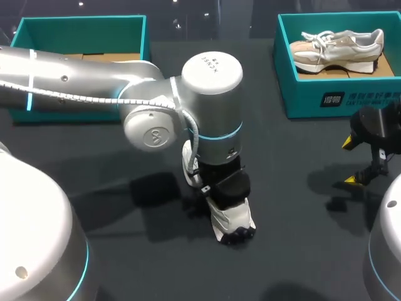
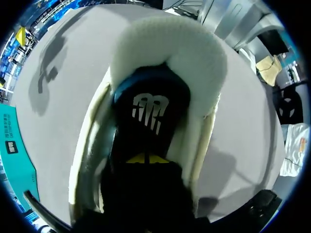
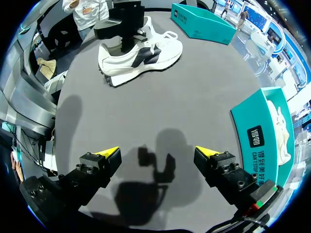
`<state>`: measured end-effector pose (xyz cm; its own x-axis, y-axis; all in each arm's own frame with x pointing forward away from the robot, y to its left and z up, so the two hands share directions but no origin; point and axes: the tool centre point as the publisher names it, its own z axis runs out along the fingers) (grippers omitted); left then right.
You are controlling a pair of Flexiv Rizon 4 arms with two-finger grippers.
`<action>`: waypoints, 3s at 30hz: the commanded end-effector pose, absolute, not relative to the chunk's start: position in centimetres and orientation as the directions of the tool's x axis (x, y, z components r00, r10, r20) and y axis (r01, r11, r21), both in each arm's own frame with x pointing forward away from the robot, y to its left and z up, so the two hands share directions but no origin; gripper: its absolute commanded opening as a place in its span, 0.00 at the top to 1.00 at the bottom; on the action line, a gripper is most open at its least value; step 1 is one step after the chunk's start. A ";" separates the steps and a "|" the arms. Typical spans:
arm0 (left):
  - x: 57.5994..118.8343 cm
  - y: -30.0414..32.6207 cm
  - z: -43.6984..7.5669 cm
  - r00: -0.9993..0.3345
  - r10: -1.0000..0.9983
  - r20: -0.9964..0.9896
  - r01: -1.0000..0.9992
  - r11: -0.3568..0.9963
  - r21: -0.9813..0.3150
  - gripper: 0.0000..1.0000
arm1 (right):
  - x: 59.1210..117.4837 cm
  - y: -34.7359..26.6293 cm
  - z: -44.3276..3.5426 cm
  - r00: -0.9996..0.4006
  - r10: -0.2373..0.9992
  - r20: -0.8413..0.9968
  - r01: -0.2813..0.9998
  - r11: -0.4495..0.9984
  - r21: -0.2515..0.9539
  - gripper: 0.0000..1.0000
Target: Take the shoe out of the shoebox, open the shoe tongue, remove and reinsert the insole, then place the shoe into the shoebox
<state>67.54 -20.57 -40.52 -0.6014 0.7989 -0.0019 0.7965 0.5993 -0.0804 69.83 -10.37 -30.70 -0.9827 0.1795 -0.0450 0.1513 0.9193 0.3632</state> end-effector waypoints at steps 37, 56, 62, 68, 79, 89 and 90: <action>68.4 -20.3 -46.1 -0.523 0.851 -0.047 0.844 0.510 -0.163 1.00 | 69.7 -10.3 -30.7 -0.982 0.181 -0.047 0.152 0.921 0.359 0.00; 65.4 -24.6 -39.4 -0.442 0.872 -0.209 0.869 0.358 -0.342 1.00 | 69.7 -10.3 -30.7 -0.982 0.181 -0.047 0.152 0.921 0.359 0.00; 64.4 -26.6 -39.2 -0.422 0.884 -0.203 0.863 0.322 -0.390 1.00 | 69.7 -10.3 -30.7 -0.982 0.181 -0.047 0.152 0.921 0.359 0.00; 63.2 -27.6 -37.9 -0.400 0.895 -0.198 0.855 0.287 -0.432 1.00 | 69.7 -10.3 -30.7 -0.982 0.181 -0.047 0.152 0.921 0.359 0.00; 61.2 -27.3 -42.3 -0.486 0.870 -0.080 0.841 0.440 -0.316 1.00 | 69.7 -10.3 -30.7 -0.982 0.181 -0.047 0.152 0.921 0.359 0.00; 65.4 -22.2 -45.3 -0.595 0.803 -0.029 0.795 0.584 -0.163 1.00 | 69.7 -10.3 -30.7 -0.982 0.181 -0.047 0.152 0.921 0.359 0.00; 65.9 -21.7 -45.3 -0.605 0.796 -0.030 0.791 0.596 -0.138 1.00 | 69.7 -10.3 -30.7 -0.982 0.181 -0.047 0.152 0.921 0.359 0.00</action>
